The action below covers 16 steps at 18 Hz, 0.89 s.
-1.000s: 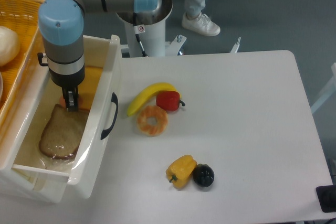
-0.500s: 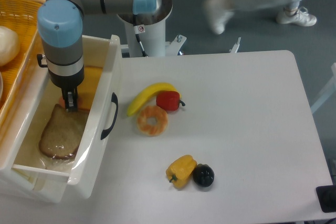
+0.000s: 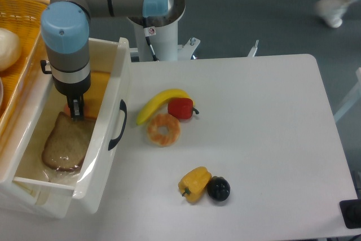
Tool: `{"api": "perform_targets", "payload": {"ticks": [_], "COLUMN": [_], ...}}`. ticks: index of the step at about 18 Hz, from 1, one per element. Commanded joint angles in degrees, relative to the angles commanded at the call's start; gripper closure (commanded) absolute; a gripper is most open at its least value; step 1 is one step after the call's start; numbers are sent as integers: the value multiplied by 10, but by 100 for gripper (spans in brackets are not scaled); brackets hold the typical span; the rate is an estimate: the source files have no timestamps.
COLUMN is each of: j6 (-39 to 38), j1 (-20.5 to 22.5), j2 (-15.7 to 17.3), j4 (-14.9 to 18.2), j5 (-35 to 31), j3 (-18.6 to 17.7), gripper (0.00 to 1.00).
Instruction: Place the egg in the upper white drawer
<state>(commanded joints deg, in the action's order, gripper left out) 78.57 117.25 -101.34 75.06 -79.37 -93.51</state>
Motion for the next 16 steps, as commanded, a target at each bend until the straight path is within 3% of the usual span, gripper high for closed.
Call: {"api": "perform_targets", "payload": {"ticks": [16], "j6": [-3], "j1": [-8], "j2": [-2], "j4": [-1], "j5": [-5], "j3": [-4], "gripper": [69]}}
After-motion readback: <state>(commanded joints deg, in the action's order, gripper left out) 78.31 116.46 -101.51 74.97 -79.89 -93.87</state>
